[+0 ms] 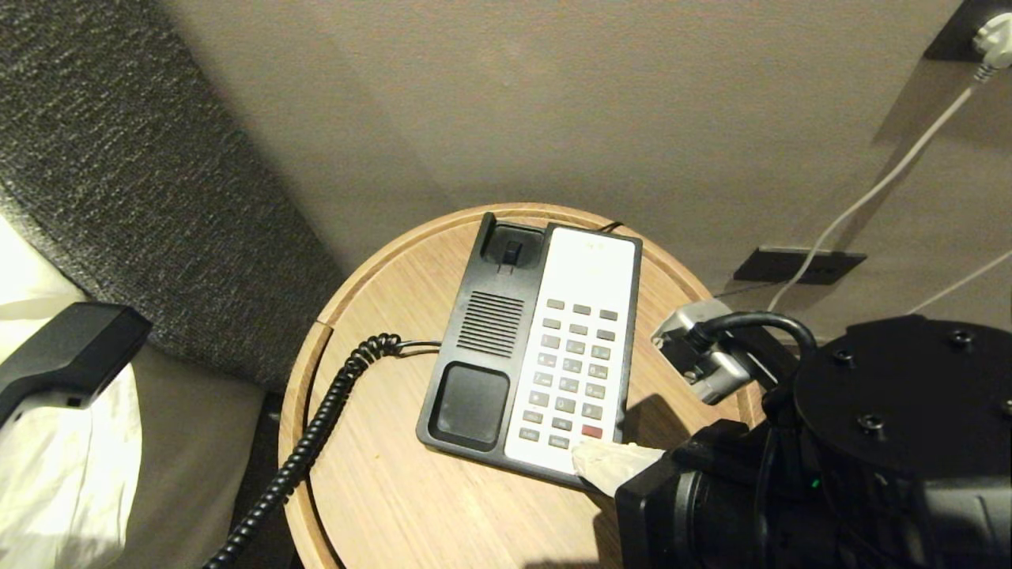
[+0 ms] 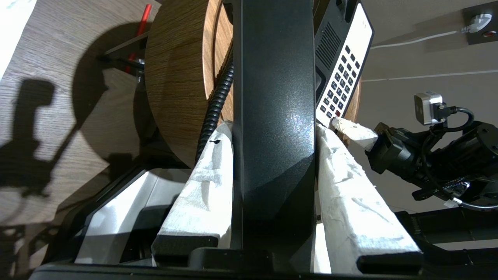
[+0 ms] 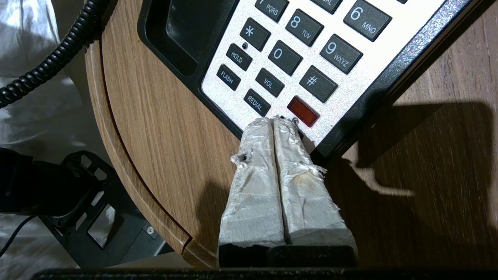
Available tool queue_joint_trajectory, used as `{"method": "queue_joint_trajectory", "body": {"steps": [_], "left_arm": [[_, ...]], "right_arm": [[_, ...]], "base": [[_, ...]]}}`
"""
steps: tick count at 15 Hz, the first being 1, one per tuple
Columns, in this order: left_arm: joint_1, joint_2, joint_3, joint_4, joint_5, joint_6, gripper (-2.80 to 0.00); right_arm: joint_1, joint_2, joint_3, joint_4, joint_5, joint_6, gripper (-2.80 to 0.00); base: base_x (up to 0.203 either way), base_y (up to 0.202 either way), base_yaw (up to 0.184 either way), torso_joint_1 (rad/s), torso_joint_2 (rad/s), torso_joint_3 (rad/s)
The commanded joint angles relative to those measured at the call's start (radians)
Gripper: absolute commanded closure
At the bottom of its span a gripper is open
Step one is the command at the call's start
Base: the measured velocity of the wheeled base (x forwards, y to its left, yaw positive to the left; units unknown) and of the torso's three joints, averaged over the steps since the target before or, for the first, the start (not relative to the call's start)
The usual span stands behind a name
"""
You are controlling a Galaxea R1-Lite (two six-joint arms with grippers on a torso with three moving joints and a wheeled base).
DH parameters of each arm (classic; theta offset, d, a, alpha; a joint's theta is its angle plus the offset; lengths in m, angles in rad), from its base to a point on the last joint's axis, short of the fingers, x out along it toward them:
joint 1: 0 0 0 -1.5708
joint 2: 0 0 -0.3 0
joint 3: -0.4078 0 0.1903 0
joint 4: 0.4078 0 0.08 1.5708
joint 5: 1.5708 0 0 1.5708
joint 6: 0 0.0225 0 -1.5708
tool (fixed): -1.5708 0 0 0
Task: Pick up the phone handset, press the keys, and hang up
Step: Dial the number
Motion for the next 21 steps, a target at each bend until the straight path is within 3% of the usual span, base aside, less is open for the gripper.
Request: {"method": "queue_joint_trajectory", "body": {"steps": [1, 21], "left_arm": [[0.0, -0.003, 0.003, 0.004, 0.002, -0.004, 0.0], [0.0, -0.009, -0.005, 0.008, 0.002, -0.006, 0.0]], "right_arm": [[0.0, 0.0, -0.01, 0.0, -0.002, 0.002, 0.0], [-0.023, -0.017, 0.016, 0.004, -0.004, -0.001, 0.0]], "base": [[0.0, 0.0, 0.0, 0.0, 0.0, 0.0], [0.0, 0.0, 0.0, 0.0, 0.0, 0.0]]}}
